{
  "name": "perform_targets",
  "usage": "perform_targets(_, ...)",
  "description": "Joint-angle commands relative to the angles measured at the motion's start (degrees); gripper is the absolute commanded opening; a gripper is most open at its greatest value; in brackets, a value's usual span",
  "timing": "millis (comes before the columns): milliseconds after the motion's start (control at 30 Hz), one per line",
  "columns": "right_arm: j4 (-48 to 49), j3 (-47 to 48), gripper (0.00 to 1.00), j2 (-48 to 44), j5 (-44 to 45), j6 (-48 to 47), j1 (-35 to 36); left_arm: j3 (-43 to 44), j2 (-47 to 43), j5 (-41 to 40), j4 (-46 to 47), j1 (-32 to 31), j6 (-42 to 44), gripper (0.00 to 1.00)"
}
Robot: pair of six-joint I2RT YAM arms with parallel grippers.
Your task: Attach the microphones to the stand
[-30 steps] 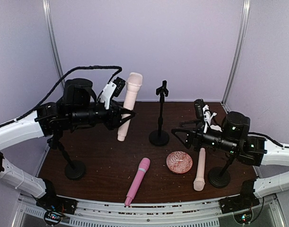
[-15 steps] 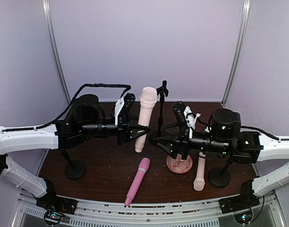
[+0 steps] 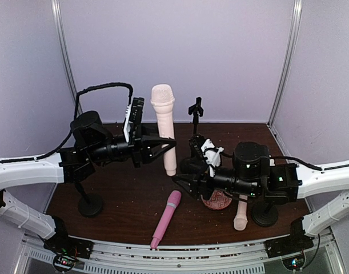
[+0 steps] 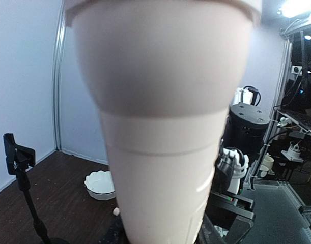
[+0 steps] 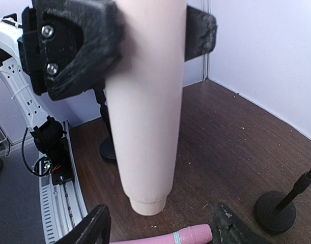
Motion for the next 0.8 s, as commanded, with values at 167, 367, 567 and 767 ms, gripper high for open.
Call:
perform_targets(167,1.73,8.14,0.73,4.39,0.28,-1.24,0.44,-0.81,0.52,5.06,10.43,0.68,-7.51,0.0)
perform_targets(367,2.38,10.35,0.67,7.07,2.58,-1.43,1.19,-0.88,0.52,5.26,10.75,0.64,-8.22,0.0)
perform_targets(567,3.43,10.1,0.55,6.55,4.43,-1.69,1.36,-0.63,0.61,5.33,10.44,0.69,-8.8,0.0)
perform_targets(767,4.32,10.05,0.65,5.6,7.12,-2.44,1.7,-0.35,0.78,4.96,9.55,0.69,-8.77,0.0)
